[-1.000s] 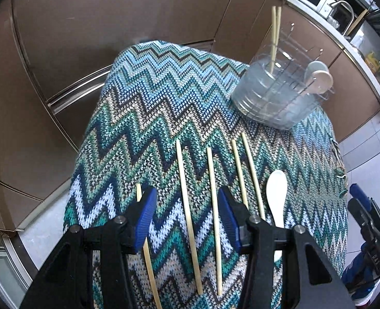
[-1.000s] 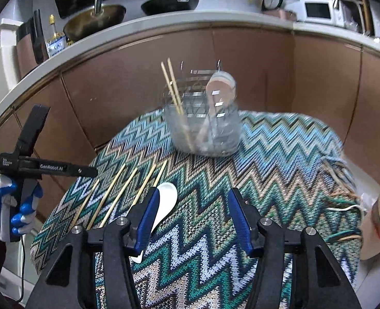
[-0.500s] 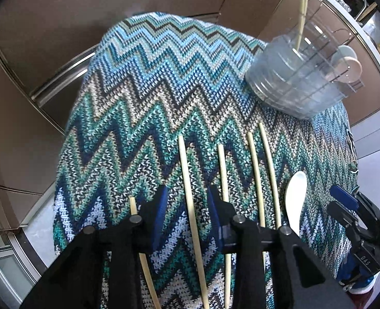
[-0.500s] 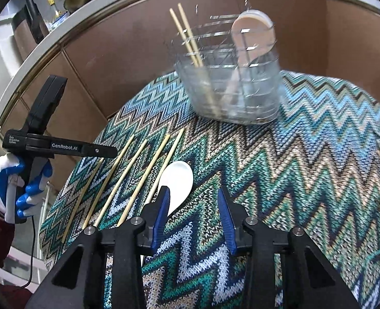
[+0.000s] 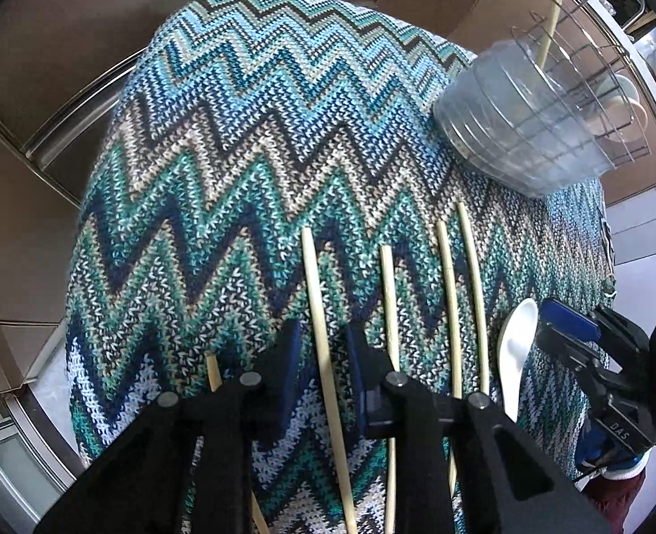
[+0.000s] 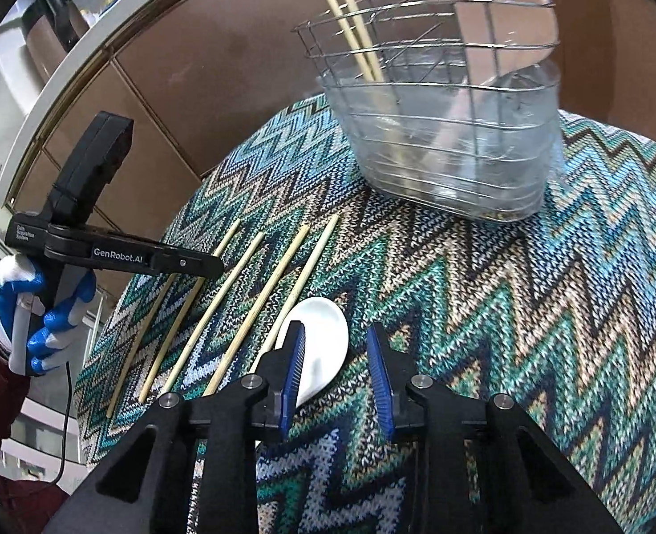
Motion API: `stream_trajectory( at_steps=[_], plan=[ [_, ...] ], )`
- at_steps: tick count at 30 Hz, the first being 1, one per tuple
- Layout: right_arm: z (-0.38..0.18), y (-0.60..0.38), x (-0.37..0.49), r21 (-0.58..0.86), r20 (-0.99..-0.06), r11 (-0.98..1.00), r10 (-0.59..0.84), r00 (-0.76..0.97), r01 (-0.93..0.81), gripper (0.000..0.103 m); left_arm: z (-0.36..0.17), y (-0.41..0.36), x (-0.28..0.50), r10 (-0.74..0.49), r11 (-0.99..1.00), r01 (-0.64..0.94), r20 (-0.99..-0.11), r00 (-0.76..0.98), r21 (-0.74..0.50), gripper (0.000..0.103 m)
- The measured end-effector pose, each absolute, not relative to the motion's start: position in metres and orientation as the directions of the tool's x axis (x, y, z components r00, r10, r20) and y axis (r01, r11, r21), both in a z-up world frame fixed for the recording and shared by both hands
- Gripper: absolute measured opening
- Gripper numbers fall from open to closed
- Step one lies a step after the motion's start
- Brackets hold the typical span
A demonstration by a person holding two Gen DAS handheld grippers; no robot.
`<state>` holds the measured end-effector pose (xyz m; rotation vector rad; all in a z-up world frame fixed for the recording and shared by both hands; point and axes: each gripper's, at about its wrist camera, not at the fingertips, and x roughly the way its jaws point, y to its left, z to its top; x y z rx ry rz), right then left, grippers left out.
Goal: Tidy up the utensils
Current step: 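Lower the right tool toward the white spoon while the left tool lowers toward the chopsticks, then close the right tool on the white spoon while the left tool grasps a chopstick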
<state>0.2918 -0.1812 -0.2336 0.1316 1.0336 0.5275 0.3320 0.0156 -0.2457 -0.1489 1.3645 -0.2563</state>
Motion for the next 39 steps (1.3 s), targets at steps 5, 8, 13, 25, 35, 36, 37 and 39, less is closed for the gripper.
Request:
stream_trajectory(
  at_steps=[5,8,13,25,35,36,37,39],
  plan=[
    [-0.240,-0.180,0.300,0.357,-0.792,0.856,0.490,0.364,-0.374,0.022,-0.247,0.011,0.340,-0.253,0.965,0.105,-0.953,0.167,-0.238,0.017],
    [-0.246,-0.179,0.303,0.374,-0.795,0.842,0.507,0.333,-0.390,0.019,-0.248,0.008,0.345,-0.238,0.970,0.099,-0.957,0.169,-0.224,0.012],
    [-0.255,-0.175,0.307,0.389,-0.797,0.824,0.525,0.298,-0.412,0.009,-0.251,0.005,0.351,-0.220,0.975,0.083,-0.958,0.183,-0.208,0.007],
    [-0.229,-0.183,0.272,0.295,-0.789,0.857,0.468,0.398,-0.422,0.006,-0.239,0.015,0.318,-0.234,0.972,0.063,-0.933,0.274,-0.226,0.005],
    [-0.183,-0.180,0.223,0.189,-0.745,0.902,0.390,0.541,-0.389,0.004,-0.192,0.031,0.266,-0.274,0.961,0.083,-0.867,0.416,-0.264,0.005],
    [-0.178,-0.178,0.216,0.182,-0.737,0.905,0.384,0.556,-0.384,0.004,-0.187,0.035,0.257,-0.278,0.960,0.085,-0.859,0.429,-0.268,0.005],
    [-0.174,-0.177,0.211,0.174,-0.730,0.909,0.377,0.569,-0.379,0.004,-0.184,0.038,0.253,-0.283,0.958,0.086,-0.853,0.438,-0.274,0.005],
    [-0.165,-0.174,0.200,0.157,-0.719,0.916,0.362,0.593,-0.370,0.004,-0.178,0.043,0.246,-0.298,0.953,0.091,-0.838,0.457,-0.290,0.005]
  ],
)
